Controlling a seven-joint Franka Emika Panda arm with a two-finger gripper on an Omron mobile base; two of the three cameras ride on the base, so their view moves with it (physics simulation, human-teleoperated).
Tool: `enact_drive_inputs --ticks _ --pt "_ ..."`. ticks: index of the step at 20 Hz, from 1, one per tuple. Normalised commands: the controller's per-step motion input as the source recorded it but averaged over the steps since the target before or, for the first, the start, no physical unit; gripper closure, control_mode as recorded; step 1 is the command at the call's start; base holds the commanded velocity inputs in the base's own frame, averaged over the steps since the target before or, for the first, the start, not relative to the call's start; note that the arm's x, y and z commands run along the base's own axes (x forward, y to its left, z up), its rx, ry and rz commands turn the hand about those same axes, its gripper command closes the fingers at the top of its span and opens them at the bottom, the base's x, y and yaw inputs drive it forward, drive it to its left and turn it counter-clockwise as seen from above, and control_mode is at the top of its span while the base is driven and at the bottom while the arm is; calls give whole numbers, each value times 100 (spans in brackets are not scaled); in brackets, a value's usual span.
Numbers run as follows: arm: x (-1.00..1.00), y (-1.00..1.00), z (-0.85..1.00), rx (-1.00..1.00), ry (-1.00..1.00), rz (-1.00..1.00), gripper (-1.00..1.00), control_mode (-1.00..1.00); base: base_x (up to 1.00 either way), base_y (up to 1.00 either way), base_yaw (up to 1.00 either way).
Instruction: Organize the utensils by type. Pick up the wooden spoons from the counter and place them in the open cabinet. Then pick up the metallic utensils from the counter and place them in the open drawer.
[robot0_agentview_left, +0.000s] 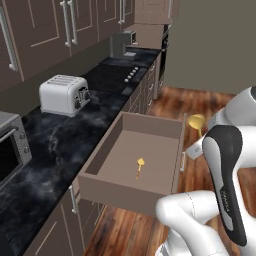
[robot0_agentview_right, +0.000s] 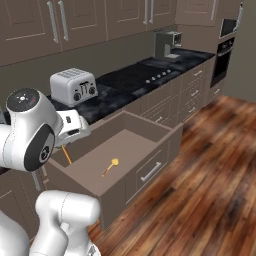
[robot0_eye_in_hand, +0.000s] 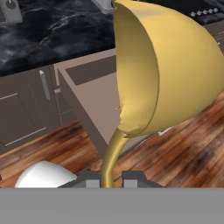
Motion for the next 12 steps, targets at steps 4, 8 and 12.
enact_drive_inputs --ticks 4,8,12 --pt "0 0 0 0 0 0 100 100 0 0 0" --pt "0 0 0 0 0 0 100 100 0 0 0" --pt "0 0 0 0 0 0 100 -100 0 0 0"
